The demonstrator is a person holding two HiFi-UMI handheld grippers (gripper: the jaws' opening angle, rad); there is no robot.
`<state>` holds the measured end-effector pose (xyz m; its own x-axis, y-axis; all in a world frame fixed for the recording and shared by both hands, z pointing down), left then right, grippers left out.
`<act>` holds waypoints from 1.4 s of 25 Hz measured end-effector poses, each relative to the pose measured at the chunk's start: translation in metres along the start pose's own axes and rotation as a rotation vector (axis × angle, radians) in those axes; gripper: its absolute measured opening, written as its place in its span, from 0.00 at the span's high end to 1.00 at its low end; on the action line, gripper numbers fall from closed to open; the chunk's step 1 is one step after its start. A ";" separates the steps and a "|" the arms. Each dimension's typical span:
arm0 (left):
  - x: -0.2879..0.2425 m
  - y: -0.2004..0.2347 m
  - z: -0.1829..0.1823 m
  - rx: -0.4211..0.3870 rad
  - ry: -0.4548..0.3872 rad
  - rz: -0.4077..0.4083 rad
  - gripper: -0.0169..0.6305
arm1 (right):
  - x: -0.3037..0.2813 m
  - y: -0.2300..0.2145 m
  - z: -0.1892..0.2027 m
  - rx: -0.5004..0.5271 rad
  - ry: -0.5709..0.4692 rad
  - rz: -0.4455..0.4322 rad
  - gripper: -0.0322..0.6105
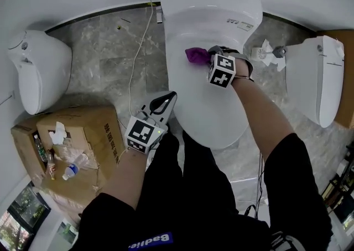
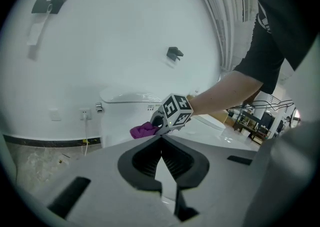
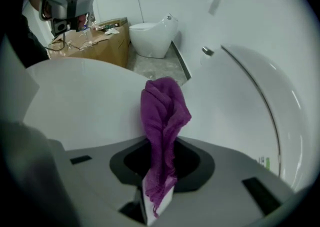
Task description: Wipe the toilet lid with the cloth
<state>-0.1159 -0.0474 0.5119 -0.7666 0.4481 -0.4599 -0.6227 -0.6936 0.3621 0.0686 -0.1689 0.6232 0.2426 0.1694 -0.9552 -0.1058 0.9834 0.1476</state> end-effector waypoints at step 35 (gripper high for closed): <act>0.014 -0.149 0.016 -0.039 -0.084 -0.041 0.95 | 0.072 0.058 0.115 -0.109 0.071 0.105 0.80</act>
<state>-0.0363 0.0710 0.4647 -0.7518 0.5216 -0.4033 -0.6488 -0.6942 0.3116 0.1906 -0.0922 0.5926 0.1560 0.2617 -0.9524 -0.2316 0.9471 0.2223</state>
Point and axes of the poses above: the fingertips, and each gripper's own axes: x backward along the fingers, y to its left, z out of its underside, the point moved 7 cm from there along x, backward along the fingers, and after that the axes turned 5 degrees about x, right-handed, at the moved point
